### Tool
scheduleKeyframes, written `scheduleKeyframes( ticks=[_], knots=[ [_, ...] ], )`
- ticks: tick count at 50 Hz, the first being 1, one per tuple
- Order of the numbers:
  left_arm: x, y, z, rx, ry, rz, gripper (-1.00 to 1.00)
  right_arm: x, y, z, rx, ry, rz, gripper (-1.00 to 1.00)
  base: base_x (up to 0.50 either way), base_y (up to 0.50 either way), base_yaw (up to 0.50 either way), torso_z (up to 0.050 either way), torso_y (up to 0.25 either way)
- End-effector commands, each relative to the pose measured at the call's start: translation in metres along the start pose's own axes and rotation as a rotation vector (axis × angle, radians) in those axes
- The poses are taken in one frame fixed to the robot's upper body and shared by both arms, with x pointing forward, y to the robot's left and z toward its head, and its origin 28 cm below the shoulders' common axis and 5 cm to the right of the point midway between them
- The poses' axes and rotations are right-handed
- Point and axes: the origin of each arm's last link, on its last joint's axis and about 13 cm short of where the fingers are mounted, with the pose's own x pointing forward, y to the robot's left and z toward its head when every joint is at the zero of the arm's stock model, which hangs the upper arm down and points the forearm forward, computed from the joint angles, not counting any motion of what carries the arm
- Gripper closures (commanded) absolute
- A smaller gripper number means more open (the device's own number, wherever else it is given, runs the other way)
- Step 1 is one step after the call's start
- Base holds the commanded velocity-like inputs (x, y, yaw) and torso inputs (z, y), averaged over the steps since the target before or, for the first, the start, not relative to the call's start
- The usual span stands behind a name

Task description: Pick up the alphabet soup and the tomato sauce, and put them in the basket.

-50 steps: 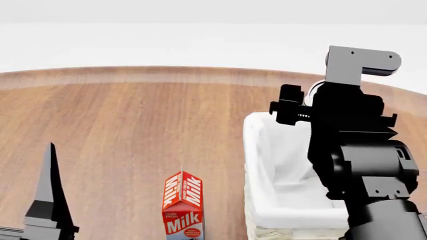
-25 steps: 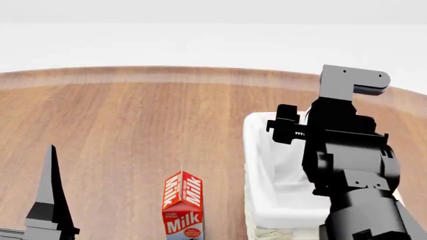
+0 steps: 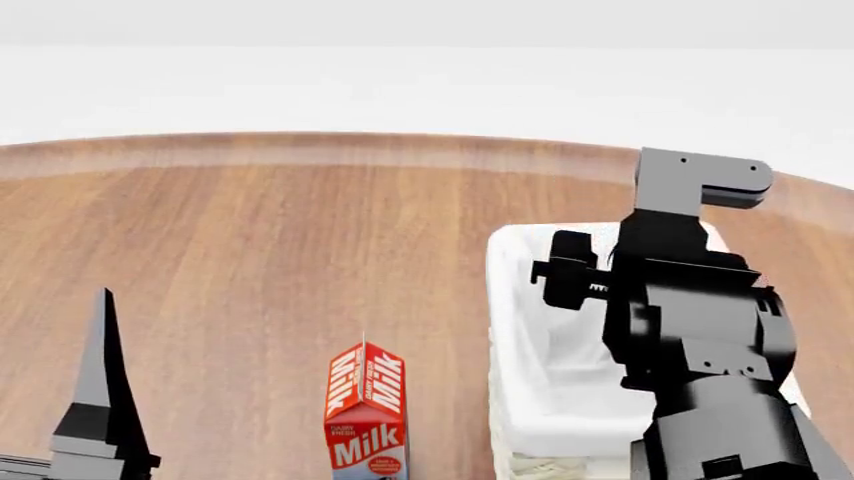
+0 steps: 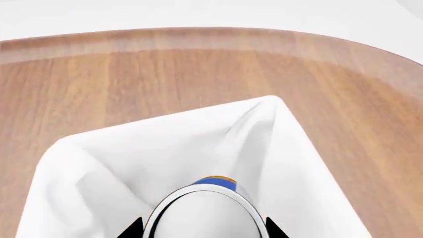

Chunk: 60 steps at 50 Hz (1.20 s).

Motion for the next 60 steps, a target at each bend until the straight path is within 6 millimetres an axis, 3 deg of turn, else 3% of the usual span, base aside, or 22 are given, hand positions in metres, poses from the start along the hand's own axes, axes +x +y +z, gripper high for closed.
scheduleKeyframes(
  ticks=[1,41,42,60],
  knots=[
    [0.0,0.0,0.0,0.001,-0.002,-0.003,-1.0,-0.001,-0.002,0.003,-0.045,0.004,-0.011,1.0,0.0,0.0,0.0,0.0,0.0],
    [0.0,-0.001,-0.002,-0.001,0.003,-0.004,-1.0,0.002,0.0,-0.01,-0.071,0.04,-0.016,1.0,0.0,0.0,0.0,0.0,0.001],
    [0.0,-0.001,-0.001,-0.002,0.002,-0.003,-1.0,0.002,0.0,-0.011,-0.074,0.047,-0.031,-1.0,0.0,0.0,0.0,0.0,0.0],
    [-0.001,-0.001,-0.002,-0.004,0.003,-0.003,-1.0,0.001,0.003,-0.009,-0.065,0.047,-0.011,-1.0,0.0,0.0,0.0,0.0,0.0]
  ],
)
